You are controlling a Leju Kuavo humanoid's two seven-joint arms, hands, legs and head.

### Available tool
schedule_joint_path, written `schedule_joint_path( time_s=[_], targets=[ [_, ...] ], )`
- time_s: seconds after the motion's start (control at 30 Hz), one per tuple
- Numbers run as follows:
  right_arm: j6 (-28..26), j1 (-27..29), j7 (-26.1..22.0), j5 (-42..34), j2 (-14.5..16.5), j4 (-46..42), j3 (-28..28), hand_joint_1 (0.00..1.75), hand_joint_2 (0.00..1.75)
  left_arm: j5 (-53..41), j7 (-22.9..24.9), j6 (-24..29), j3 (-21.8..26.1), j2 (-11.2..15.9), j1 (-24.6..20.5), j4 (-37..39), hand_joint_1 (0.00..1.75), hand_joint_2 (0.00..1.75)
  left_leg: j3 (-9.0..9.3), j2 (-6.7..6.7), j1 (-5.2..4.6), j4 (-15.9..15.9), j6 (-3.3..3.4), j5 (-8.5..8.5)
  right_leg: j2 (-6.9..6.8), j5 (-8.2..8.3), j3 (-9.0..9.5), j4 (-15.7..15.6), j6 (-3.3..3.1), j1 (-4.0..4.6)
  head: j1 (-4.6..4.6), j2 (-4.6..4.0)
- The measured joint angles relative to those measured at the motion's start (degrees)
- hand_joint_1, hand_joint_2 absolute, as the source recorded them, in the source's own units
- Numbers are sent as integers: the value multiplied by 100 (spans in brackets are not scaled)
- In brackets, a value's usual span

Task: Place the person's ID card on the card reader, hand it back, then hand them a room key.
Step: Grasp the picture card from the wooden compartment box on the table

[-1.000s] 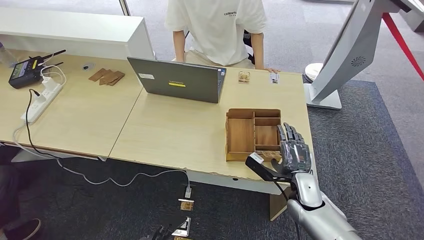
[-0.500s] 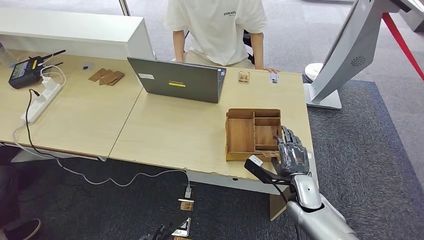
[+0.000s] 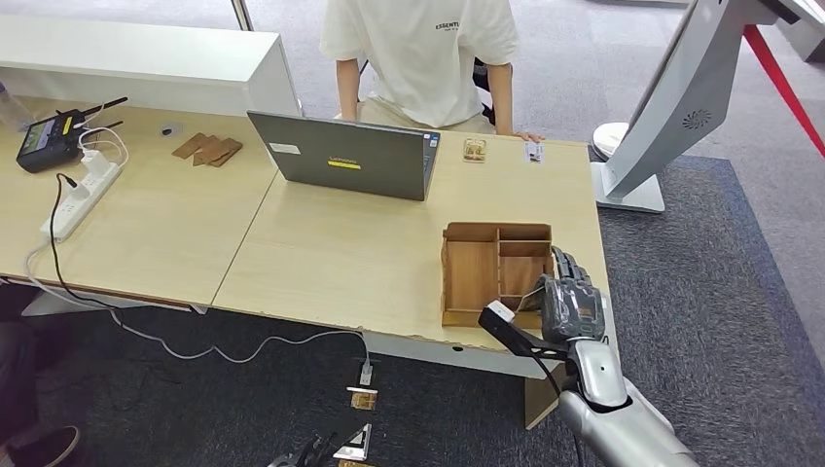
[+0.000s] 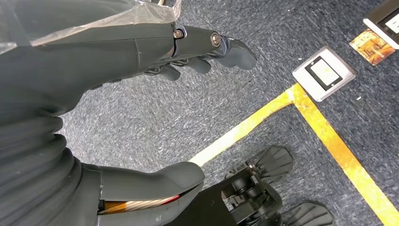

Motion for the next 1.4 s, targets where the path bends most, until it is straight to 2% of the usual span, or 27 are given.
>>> schedule_joint_path(
  time_s=[0.37, 0.63, 0.93, 1.27, 1.4],
  targets=[
    [-204, -62, 50, 76, 104, 163, 3, 175, 175, -13, 29, 9, 0, 0, -9, 0, 0, 175, 0, 0, 0, 0, 0, 0, 0, 0, 0, 1, 0, 0, -1, 0],
    [-911, -220, 81, 298, 156, -85, -114, 175, 175, -65, 25, 9, 0, -1, -17, 0, 0, 175, 1, 1, 0, 0, 0, 0, 1, 1, -1, 4, 0, 0, -1, 0],
    [-589, -680, 327, 514, 43, -1030, -406, 175, 175, -144, -9, 9, 0, -8, -19, 0, 0, 175, 3, 3, 0, 1, -1, 2, 1, 2, 0, 4, 0, 0, 0, 0],
    [-567, -796, 333, 481, -1, -1241, -504, 175, 175, -249, -24, -40, -2, -33, -31, 0, 0, 175, 2, 2, 0, 1, -1, 2, 1, 2, 0, 3, 1, 0, -1, 0],
    [-211, -1268, 155, 477, 225, -1041, -490, 175, 175, -425, 19, -235, -32, -82, -108, 0, 0, 175, -1, 1, 0, 1, -3, 4, 1, 3, -2, 10, -1, 0, -1, 0]
  ],
)
